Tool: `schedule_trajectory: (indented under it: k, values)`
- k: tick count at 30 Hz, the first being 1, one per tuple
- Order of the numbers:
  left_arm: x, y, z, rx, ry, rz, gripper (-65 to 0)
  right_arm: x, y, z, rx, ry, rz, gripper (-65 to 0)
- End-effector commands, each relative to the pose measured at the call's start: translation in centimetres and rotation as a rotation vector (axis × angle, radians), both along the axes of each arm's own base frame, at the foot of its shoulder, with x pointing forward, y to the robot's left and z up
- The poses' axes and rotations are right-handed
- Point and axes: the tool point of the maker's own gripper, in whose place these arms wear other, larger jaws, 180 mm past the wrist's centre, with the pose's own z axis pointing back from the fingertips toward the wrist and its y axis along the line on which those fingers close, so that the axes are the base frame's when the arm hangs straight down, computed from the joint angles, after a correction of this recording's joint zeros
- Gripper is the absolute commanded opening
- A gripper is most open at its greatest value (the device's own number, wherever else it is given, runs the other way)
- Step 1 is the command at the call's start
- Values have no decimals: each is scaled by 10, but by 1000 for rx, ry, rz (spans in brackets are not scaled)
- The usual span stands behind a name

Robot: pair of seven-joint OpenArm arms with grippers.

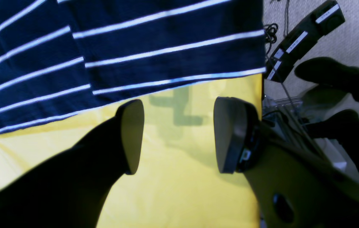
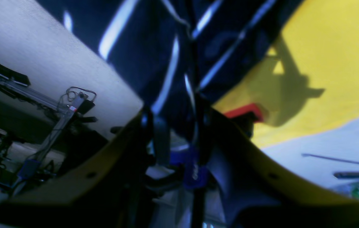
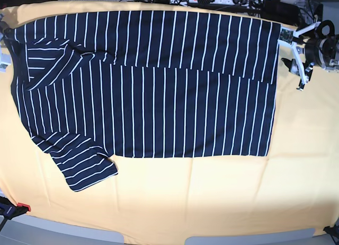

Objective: Fold the T-shirt properly
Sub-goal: 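Release the left gripper and move it to the opposite shirt edge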

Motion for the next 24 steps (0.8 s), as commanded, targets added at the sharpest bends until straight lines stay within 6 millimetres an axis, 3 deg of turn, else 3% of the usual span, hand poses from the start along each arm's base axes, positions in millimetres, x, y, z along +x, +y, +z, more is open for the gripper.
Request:
schedule_trajectory:
  k: [1, 5, 13, 20, 24]
  values:
    - [12, -1, 10, -4, -41, 5, -292, 15, -7, 15, -31, -28, 20, -460]
    - [38, -9, 33, -35, -127, 30, -292, 40, -6, 35, -22, -88, 16, -368]
    - [89, -21, 83, -215, -260, 222, -293, 101, 2, 82, 19, -303, 18, -364]
    - [185, 27, 130, -418, -537, 647, -295, 151, -4, 136, -15, -543, 13, -364]
    - [232, 57, 125, -573, -520, 897, -295, 169, -6, 158, -32, -649, 20, -364]
